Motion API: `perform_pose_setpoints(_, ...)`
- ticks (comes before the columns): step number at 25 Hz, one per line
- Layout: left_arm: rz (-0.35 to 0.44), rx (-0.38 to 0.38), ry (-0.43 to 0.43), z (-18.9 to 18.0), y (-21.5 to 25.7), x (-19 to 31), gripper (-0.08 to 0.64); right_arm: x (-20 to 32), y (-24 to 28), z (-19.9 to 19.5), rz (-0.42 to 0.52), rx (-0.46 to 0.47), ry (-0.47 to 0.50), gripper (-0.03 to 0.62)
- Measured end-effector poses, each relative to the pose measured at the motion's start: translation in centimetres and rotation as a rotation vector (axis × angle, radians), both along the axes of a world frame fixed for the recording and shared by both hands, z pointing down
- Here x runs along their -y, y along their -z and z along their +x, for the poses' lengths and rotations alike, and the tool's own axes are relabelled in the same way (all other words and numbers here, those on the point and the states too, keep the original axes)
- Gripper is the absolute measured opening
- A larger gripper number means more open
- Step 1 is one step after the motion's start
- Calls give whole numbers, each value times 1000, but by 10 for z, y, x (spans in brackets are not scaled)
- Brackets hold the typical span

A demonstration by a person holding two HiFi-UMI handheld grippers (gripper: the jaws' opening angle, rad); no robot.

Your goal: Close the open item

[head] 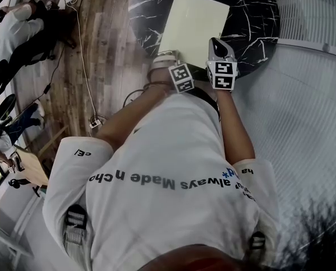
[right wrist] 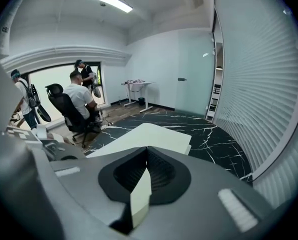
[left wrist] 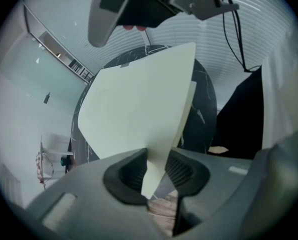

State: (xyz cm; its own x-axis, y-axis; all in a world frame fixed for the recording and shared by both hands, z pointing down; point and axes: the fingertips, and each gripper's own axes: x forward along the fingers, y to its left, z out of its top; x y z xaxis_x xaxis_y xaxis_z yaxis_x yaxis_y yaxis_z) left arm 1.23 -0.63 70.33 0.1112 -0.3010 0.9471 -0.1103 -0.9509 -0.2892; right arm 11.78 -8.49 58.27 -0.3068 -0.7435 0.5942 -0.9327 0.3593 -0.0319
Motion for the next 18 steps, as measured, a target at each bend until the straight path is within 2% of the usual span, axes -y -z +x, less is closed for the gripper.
perform_pose_setpoints(7, 1, 24, -33, 4, -7, 0, 103, 21, -63, 4, -92, -89, 14, 2)
perform_pose_setpoints(13, -3, 45, -58, 6, -11, -2, 103, 30, -93, 18, -135, -169, -17, 3)
perform_pose_setpoints(18, -32, 55, -65, 6, -12, -2, 101, 28, -118, 24, -189, -211, 1, 2)
